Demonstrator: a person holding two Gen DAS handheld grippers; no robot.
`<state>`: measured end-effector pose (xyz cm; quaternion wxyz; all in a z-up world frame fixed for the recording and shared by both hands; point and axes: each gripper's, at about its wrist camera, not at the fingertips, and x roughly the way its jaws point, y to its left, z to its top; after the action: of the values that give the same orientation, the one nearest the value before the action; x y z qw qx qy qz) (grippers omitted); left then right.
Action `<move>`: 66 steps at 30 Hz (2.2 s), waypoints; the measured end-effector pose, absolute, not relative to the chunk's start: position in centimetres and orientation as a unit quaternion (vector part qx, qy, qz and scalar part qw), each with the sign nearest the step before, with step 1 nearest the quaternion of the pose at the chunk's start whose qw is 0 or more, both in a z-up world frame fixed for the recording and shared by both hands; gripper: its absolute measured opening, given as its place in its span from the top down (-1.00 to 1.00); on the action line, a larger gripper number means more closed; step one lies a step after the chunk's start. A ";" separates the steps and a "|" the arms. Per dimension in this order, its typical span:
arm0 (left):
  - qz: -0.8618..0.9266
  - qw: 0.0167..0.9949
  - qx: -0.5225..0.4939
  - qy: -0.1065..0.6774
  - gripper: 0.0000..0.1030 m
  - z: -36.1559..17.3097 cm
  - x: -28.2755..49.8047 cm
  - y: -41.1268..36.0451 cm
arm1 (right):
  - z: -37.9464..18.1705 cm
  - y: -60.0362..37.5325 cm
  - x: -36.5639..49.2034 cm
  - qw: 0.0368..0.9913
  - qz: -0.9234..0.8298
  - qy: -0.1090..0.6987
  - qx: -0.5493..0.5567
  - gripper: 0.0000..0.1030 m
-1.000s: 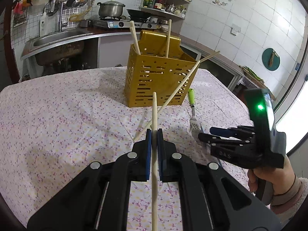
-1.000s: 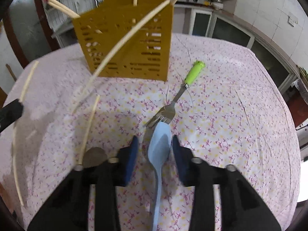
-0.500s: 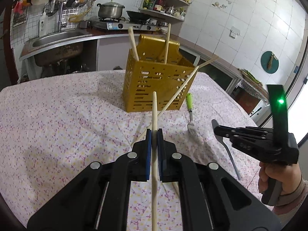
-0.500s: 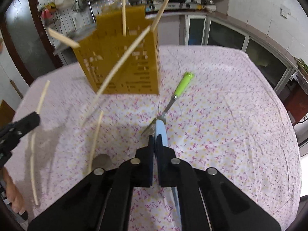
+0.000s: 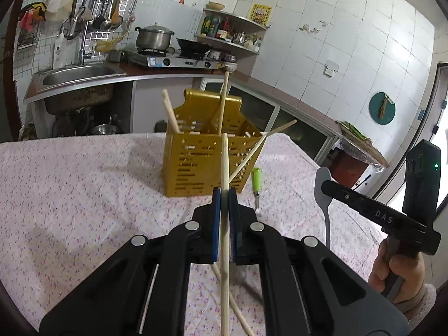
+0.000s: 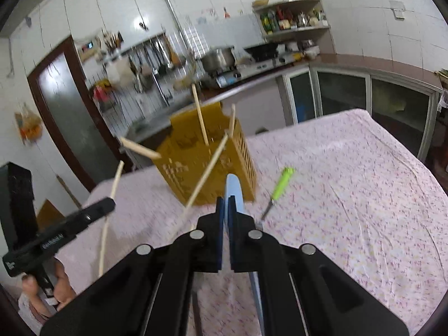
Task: Organize utensils
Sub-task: 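Carry the blue spoon over the yellow holder while the left tool carries its chopstick there, then lower the blue spoon and chopstick into the yellow holder and open both tools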
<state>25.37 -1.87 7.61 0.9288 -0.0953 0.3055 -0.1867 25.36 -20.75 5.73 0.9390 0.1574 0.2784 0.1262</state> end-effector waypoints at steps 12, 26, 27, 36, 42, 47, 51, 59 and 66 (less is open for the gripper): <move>-0.201 0.945 -0.096 0.238 0.91 10.4 27.4 -2.9 | 7.2 -21.2 27.1 0.946 0.158 0.200 0.202 0.94; -0.217 0.945 -0.101 0.221 0.91 11.7 31.9 -2.7 | 9.9 -20.6 30.6 0.951 0.183 0.154 0.194 0.94; -0.215 0.946 -0.101 0.222 0.91 11.8 32.0 -2.5 | 9.9 -20.6 30.8 0.952 0.183 0.152 0.192 0.94; -0.205 0.958 -0.077 0.183 0.91 15.3 32.4 -3.0 | 12.4 -20.2 33.1 0.951 0.202 0.125 0.200 0.94; -0.187 0.970 -0.078 0.132 0.91 18.4 34.1 -3.0 | 14.7 -19.4 34.6 0.957 0.198 0.074 0.201 0.94; -0.160 0.981 -0.065 0.088 0.91 19.3 35.6 -3.9 | 15.4 -18.8 36.5 0.957 0.195 0.031 0.213 0.94; -0.146 0.983 -0.076 0.084 0.91 17.4 37.6 -3.9 | 14.2 -18.1 38.3 0.957 0.190 0.022 0.216 0.94; -0.130 0.986 -0.063 0.082 0.91 13.6 39.9 -4.3 | 11.2 -17.0 40.2 0.965 0.173 0.031 0.194 0.94; -0.133 0.983 -0.045 0.121 0.91 10.9 40.6 -4.3 | 9.5 -15.9 40.0 0.975 0.157 0.059 0.144 0.93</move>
<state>40.58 -4.26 10.86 0.9827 -0.0446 0.1213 -0.1329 40.00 -15.94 9.47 0.9752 0.1445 0.0588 0.1571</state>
